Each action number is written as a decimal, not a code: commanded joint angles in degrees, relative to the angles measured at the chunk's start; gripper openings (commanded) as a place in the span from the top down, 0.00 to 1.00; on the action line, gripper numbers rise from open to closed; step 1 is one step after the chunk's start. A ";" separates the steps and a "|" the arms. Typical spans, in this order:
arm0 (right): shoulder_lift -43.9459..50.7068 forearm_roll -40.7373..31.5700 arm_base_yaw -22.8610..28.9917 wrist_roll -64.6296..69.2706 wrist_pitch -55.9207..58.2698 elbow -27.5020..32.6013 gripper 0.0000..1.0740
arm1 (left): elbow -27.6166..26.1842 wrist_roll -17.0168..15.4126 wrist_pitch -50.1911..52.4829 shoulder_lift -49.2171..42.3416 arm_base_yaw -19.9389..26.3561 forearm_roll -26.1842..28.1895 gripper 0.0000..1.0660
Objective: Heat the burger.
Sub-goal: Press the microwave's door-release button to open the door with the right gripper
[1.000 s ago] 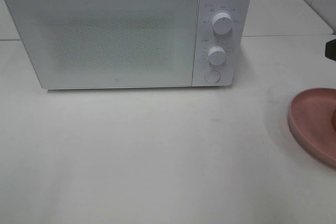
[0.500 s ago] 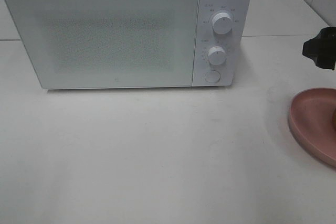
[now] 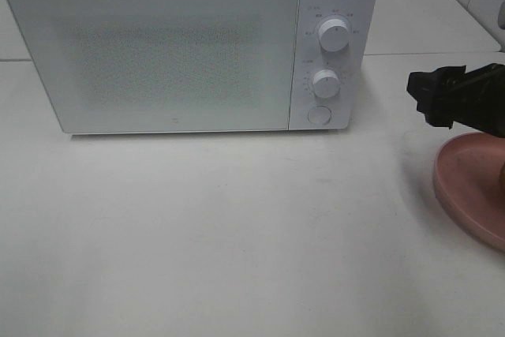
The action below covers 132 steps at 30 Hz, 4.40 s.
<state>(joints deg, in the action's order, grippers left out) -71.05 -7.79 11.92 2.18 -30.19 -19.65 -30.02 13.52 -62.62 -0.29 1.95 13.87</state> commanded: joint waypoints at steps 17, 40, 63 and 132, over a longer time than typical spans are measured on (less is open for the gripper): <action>-10.43 -26.47 17.76 -18.85 -24.47 3.84 0.29 | 0.11 -0.40 0.46 -1.38 -0.17 0.11 0.06; -25.32 -46.24 38.56 -19.48 -44.81 3.55 0.29 | 0.11 -0.40 0.46 -1.38 -0.17 0.11 0.06; -25.84 -49.16 40.28 22.40 -42.91 3.55 0.38 | 0.11 -0.40 0.46 -1.38 -0.17 0.11 0.06; -46.75 -37.36 26.07 75.92 -30.94 -19.71 1.00 | 0.11 -0.40 0.46 -1.15 -0.17 0.11 0.06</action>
<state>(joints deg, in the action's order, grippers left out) -117.86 -45.72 38.45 77.86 -61.31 -38.90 -30.02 13.52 -62.62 -0.29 1.95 13.87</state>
